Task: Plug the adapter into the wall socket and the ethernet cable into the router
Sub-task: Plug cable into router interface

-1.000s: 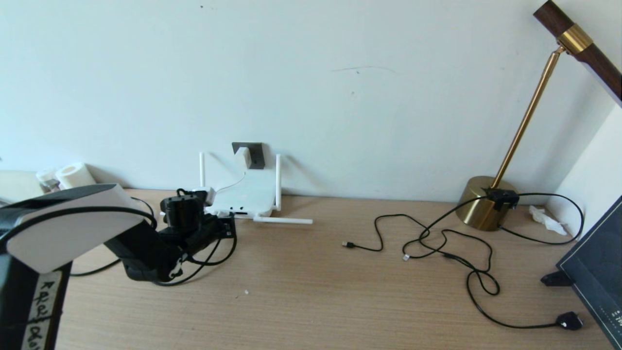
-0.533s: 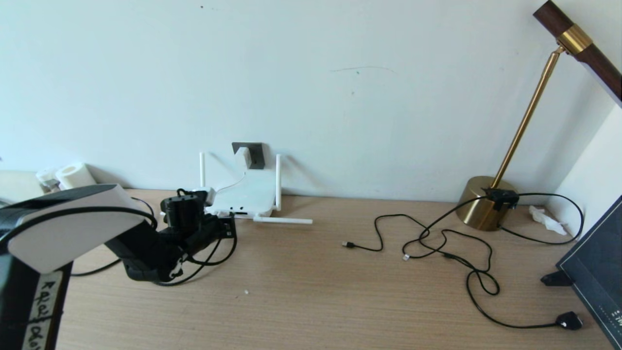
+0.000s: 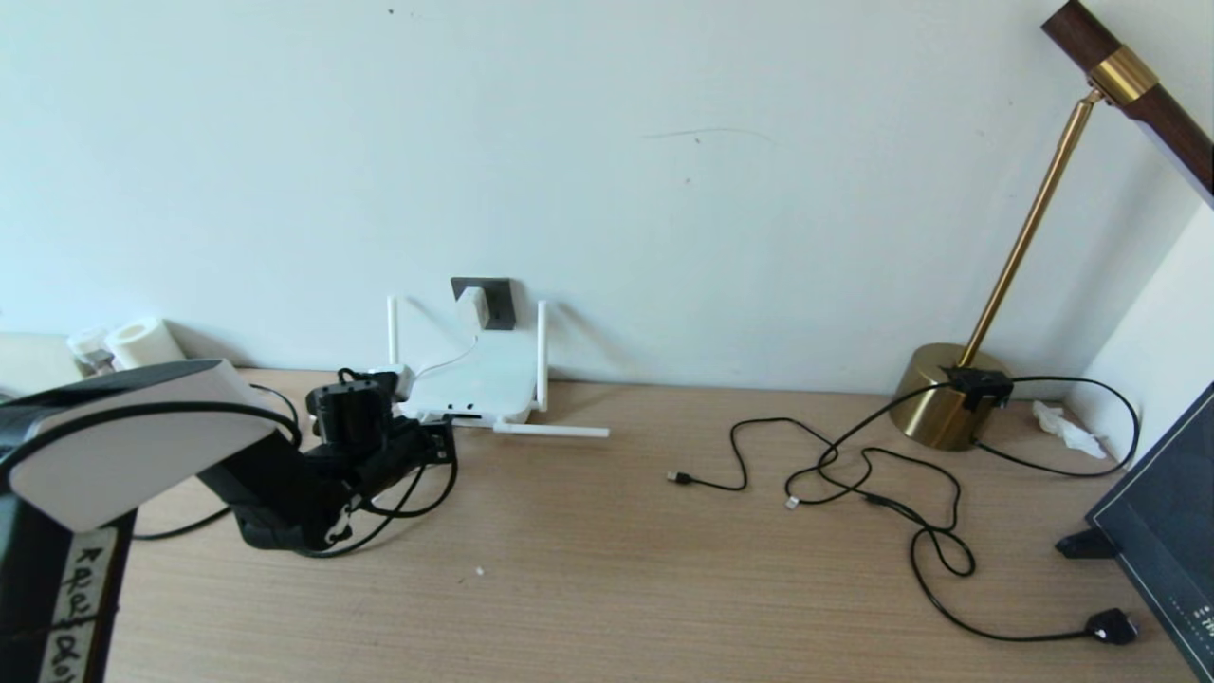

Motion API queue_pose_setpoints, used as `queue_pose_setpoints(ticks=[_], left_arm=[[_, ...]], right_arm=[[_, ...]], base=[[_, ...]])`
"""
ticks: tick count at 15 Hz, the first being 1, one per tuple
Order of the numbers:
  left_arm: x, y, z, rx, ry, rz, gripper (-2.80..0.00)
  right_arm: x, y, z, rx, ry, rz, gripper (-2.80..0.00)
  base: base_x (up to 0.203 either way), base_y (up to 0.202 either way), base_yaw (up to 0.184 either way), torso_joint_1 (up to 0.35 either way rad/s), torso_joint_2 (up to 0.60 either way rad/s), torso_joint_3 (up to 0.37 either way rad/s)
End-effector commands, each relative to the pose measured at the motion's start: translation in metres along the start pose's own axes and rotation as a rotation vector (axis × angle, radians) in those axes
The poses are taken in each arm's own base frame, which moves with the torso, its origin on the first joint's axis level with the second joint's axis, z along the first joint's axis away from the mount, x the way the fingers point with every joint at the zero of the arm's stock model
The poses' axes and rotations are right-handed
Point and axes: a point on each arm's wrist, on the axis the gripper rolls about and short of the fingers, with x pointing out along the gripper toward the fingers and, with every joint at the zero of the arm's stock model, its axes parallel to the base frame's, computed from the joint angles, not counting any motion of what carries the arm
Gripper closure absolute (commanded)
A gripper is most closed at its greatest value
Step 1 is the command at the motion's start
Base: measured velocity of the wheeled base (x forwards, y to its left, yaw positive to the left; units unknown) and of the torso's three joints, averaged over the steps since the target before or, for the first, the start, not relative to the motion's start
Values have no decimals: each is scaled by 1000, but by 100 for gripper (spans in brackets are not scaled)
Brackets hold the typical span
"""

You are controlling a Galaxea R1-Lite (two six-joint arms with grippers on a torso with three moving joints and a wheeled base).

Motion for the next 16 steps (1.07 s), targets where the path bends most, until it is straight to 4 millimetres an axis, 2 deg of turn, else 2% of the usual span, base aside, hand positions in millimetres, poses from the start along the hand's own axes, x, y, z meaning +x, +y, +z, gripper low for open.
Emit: queue_pose_setpoints(ticks=[1,16], left_arm=[[-1,0,2,0,-4,-2,0],[2,0,4,1,-12,-2,0]], right_arm=[[0,0,0,0,2,0,-280],[0,0,0,0,2,0,-280]], base=[[0,0,0,0,0,0],[0,0,0,0,0,0]])
